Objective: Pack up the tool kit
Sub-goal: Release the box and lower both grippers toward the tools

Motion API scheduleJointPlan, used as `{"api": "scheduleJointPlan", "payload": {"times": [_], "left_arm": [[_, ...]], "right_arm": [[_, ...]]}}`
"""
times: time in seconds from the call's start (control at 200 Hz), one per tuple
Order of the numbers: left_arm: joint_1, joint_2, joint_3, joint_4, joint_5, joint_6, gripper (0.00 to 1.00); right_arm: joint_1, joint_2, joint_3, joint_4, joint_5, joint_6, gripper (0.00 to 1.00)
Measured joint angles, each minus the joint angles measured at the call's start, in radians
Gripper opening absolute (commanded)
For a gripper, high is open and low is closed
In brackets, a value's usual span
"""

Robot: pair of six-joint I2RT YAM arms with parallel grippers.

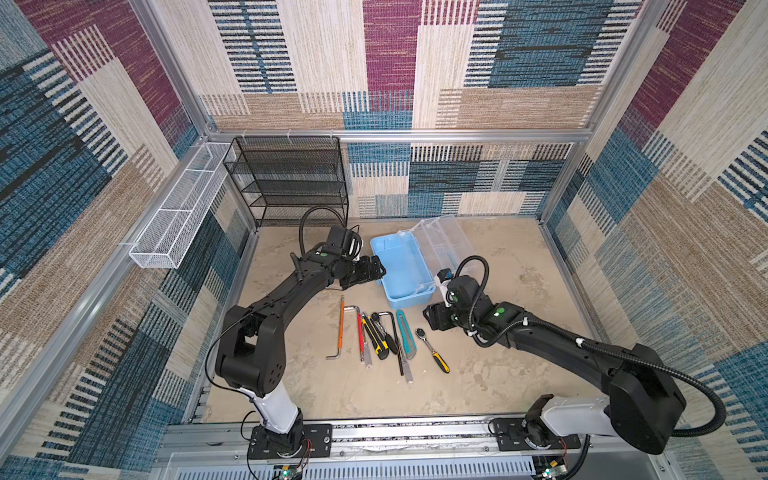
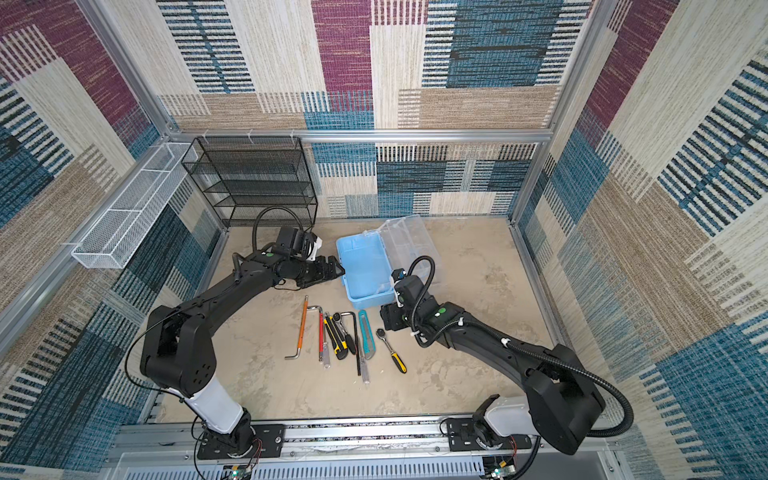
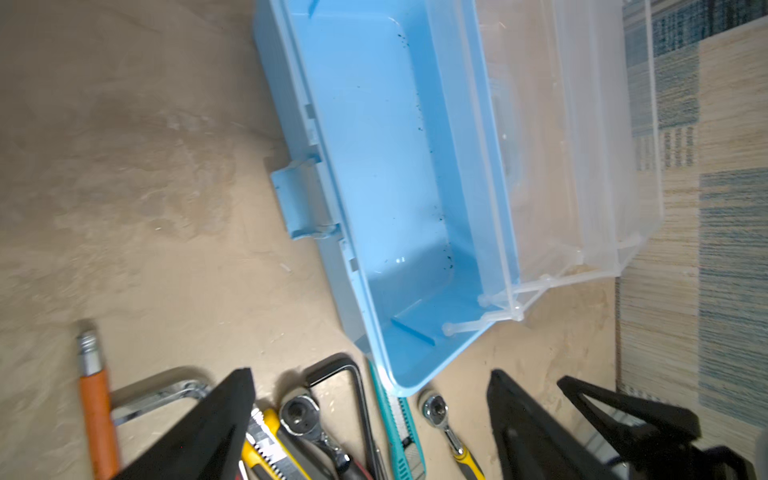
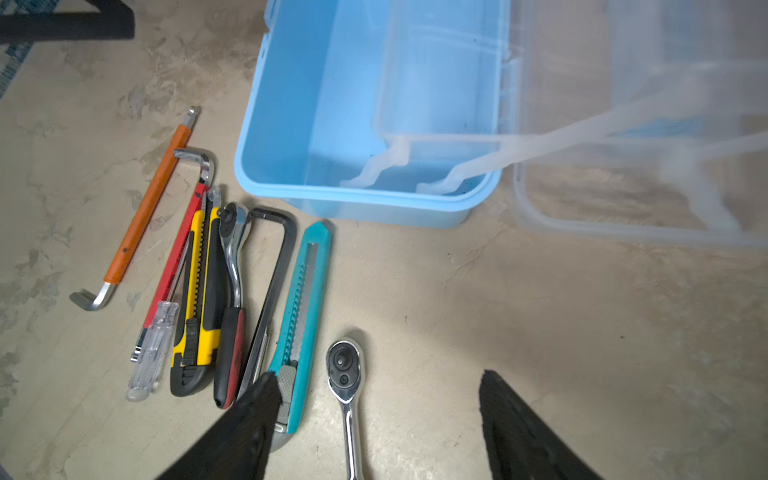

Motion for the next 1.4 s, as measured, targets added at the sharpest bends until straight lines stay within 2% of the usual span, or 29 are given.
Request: {"api": "scheduleJointPlan", "payload": {"times": [0.195,0.431,0.796,0.992,1.182,1.397], "left_arm": [[0.026,-0.131,-0.152,0.034,-0.097,0.005,1.0],[0.063,-0.258,-0.301,0.096,-0.168,0.005,0.99],[0.074,-0.376,-0.427,0.155,-0.259,0.001,0.99],[0.074,-0.412,-0.451,0.18,-0.291,0.002,0.99],[0.074,-0.414,-0.456,0.177,-0.316,0.002,1.0],[0.075,-0.417,-0.459,0.168,-0.321,0.002,0.99]], "right_arm": [[0.121,0.093,-0.013,-0.013,0.089,0.043,0.68],[0.145,0.134,-0.056,-0.028,0.116,0.063,0.58],[0.163,0.196,-0.06,-0.024,0.098,0.06,0.49],[0.168,0.247,-0.034,-0.024,0.119,0.047,0.42],[0.169,0.294,0.003,0.0,0.127,0.043,0.23],[0.169,0.321,0.012,0.046,0.136,0.043,0.15]]}}
